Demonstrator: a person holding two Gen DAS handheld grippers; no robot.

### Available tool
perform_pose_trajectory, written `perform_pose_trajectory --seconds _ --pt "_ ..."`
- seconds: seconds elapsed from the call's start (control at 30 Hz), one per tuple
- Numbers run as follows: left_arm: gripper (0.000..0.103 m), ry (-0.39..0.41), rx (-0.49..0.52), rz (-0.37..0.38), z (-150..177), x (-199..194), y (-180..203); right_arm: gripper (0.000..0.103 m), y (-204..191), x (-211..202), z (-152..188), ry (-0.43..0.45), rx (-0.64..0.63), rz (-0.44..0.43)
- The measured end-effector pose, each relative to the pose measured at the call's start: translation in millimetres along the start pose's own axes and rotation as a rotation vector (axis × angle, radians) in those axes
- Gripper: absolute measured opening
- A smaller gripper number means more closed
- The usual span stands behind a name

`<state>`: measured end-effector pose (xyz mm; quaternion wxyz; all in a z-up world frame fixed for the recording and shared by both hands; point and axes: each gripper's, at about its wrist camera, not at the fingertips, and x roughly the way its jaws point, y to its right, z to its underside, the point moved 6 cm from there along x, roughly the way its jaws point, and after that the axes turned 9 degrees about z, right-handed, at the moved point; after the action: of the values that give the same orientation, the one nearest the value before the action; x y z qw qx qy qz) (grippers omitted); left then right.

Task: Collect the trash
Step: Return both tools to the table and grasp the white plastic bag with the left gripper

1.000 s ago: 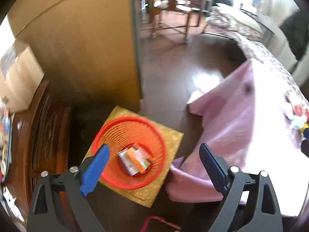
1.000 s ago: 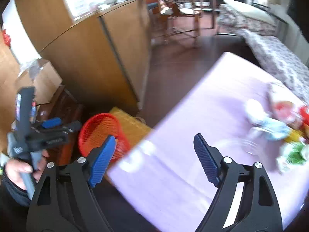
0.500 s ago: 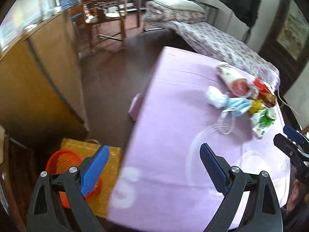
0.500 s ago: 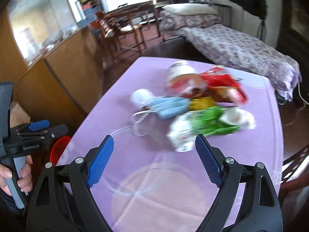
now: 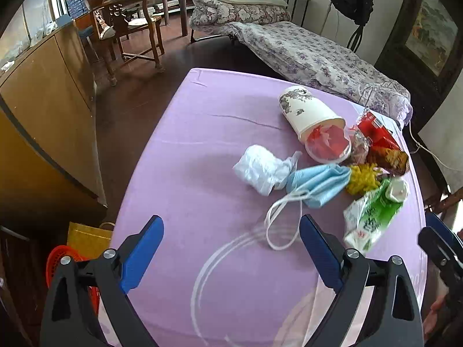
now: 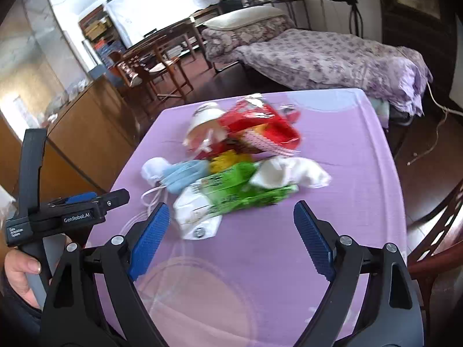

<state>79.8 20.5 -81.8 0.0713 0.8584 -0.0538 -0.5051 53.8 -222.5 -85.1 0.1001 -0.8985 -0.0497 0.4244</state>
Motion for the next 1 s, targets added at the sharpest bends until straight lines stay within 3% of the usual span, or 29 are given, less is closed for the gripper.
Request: perform_pose_trajectory --seconds 0.2,0.33,0.47,0.53,0.7,0.77,0.9,1.0 --pt "0.093 -0.01 0.054 -0.022 -6.2 18.8 3.0 0.086 26.0 2.2 -5.0 0.004 0.097 -0.001" --pt "0.093 -0.005 0.085 -0.028 -9.2 26.9 2.6 0.087 25.6 4.5 -2.8 0.002 0.089 0.001" --pt "0.092 -0.008 0.051 -0.022 -17.7 32.2 -10.5 0.087 24.7 2.5 -0.6 0.009 0.064 0.025" --pt "0.086 0.0 0.041 -0.012 -23.6 31.5 -15.4 0.088 25.9 1.8 -0.8 0.013 0.066 0.029" --pt "0.085 -0.004 0.071 -0.013 -38.3 42.9 -7.8 0.088 25.1 1.0 0.1 0.013 0.068 0.022" --pt "0.08 -0.004 0.043 0.006 -43.4 48.7 -6.9 0.088 24.3 1.5 0.3 0.012 0.063 0.026" --pt "0.04 -0.056 0.024 0.081 -42.0 65.5 4.6 0.088 22.5 0.8 0.0 0.018 0.073 0.0" --pt "0.027 -0.051 0.049 0.084 -38.6 69.4 13.9 0.088 21.1 0.1 -0.7 0.028 0.072 -0.001"
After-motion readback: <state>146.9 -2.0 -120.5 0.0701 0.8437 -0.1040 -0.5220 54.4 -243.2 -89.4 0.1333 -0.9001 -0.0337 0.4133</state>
